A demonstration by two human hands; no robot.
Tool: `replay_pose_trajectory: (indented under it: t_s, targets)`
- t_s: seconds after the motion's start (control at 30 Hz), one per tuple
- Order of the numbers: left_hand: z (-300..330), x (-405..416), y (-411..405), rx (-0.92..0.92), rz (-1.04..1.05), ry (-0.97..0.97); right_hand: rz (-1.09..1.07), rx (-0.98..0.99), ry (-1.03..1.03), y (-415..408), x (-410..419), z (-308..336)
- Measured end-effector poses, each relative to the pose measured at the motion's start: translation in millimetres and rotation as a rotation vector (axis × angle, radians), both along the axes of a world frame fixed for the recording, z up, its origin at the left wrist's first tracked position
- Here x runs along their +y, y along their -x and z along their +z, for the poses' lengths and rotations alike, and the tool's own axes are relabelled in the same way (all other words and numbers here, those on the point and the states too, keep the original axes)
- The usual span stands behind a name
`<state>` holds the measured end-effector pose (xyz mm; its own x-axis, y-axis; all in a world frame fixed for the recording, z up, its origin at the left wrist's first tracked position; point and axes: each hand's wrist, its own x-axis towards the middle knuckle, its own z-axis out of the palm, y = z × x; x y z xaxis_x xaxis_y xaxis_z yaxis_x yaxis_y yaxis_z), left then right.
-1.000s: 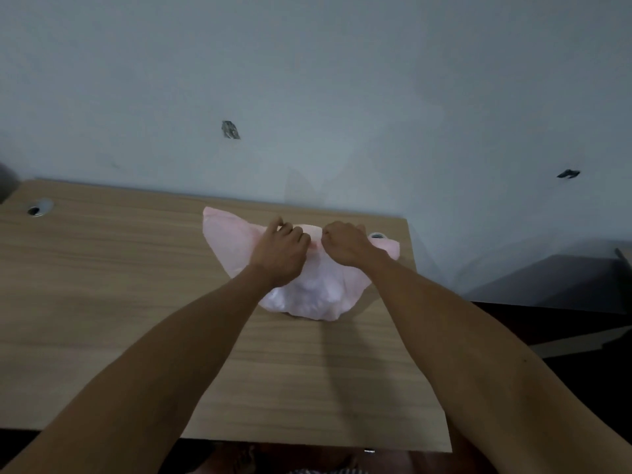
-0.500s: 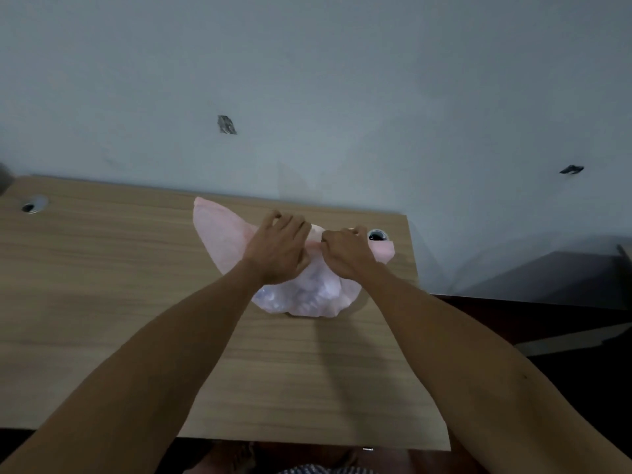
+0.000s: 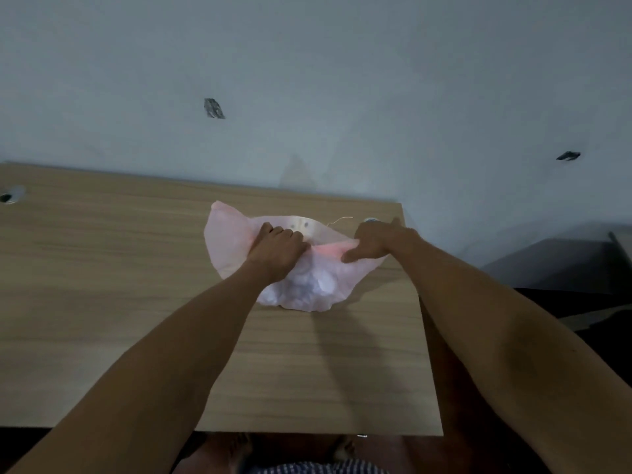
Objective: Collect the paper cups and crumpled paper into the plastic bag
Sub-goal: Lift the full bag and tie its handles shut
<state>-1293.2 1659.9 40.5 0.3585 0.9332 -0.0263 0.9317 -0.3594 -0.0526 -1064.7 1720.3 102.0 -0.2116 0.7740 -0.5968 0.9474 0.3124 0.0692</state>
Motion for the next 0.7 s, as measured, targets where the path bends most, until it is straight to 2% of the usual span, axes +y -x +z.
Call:
replay_pose_trajectory:
  t_s: [0.07,0.13,0.2,0.3,0.33,0.47,0.57,0.63,0.7]
  targets:
    - [0.9,2.3,-5.2,-0.019,0.044,0.028,-0.007,-0.02,0.066,-7.1,6.3,11.9]
    - [-1.2,3.4,-9.2,-0.003,0.048,0.035,-0.023,0.093,0.102,-8.6,11.3,20.0]
    - [-1.5,3.8,-13.2,0.012,0.06,0.054,-0.139,0.391,0.137,-6.1,10.7,23.2]
    - [-0.6,9.8,-19.2,-0.025,0.129,0.078,-0.501,1.023,0.279,0.1,-2.4,15.1]
    - [-1.1,11.4,-21.2,-0.031,0.139,0.078,-0.577,1.172,0.317,3.7,-8.1,9.2]
    - [-5.4,12.4,-25.5,-0.054,0.144,0.091,-0.815,1.54,0.298,25.2,-23.3,-19.0]
    - [-6.7,8.5,-24.7,-0.083,0.14,0.091,-0.849,1.557,0.16,36.8,-27.1,-30.3]
    - [-5.4,2.1,-19.2,-0.105,0.112,0.054,-0.758,1.402,0.042,41.9,-32.1,-28.6]
    - [0.0,-7.5,-8.5,-0.115,0.038,-0.063,-0.573,1.185,-0.075,47.3,-37.0,-28.1]
